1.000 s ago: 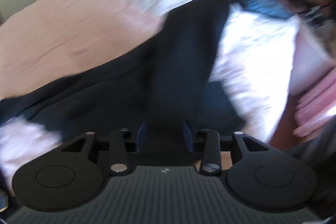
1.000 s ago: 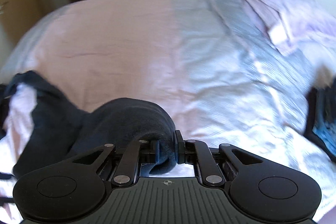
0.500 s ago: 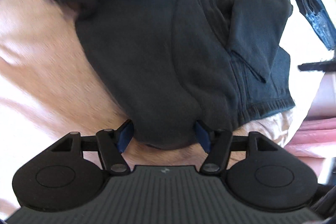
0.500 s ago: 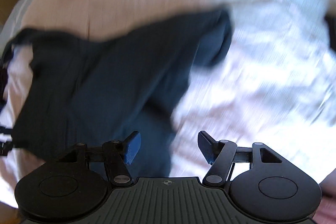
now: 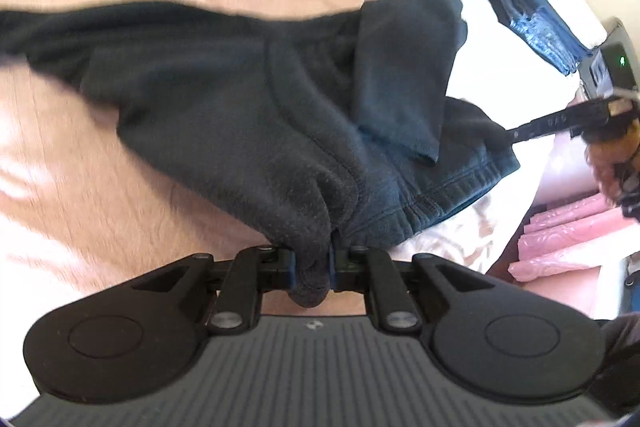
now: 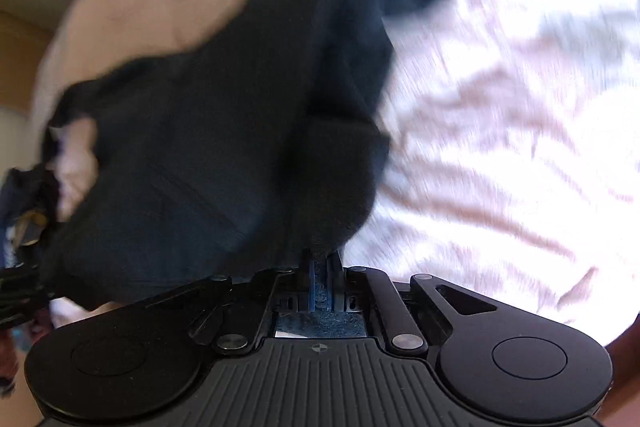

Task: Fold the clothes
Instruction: 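Lift the sweatpants off the pile with both grippers and carry them onto the open bed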

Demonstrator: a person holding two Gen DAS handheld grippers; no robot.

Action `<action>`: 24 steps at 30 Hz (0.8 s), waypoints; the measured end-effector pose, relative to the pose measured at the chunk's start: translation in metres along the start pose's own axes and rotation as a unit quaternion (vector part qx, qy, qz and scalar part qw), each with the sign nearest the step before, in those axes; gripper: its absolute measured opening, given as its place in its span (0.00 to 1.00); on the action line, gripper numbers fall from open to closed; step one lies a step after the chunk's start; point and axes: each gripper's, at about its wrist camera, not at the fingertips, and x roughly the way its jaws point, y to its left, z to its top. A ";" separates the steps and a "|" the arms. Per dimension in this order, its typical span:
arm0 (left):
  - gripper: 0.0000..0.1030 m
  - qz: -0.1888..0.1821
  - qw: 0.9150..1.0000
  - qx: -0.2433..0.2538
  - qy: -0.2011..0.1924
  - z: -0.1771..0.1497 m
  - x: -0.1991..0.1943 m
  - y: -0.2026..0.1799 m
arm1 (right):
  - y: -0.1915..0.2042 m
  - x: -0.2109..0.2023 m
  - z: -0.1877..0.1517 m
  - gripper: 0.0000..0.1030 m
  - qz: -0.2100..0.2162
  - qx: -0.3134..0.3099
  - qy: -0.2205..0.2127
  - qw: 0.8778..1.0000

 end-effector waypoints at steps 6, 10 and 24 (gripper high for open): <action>0.09 0.018 0.999 -0.007 -0.034 -0.007 -0.028 -0.056 | -0.013 -0.069 0.028 0.02 0.032 -0.088 -0.013 0.996; 0.09 -0.016 1.000 0.009 -0.011 -0.029 -0.022 -0.117 | -0.035 -0.120 0.037 0.02 0.025 -0.145 -0.015 0.989; 0.13 -0.104 0.980 0.134 0.105 -0.012 0.035 -0.193 | -0.094 -0.196 0.024 0.02 -0.072 -0.135 -0.012 0.988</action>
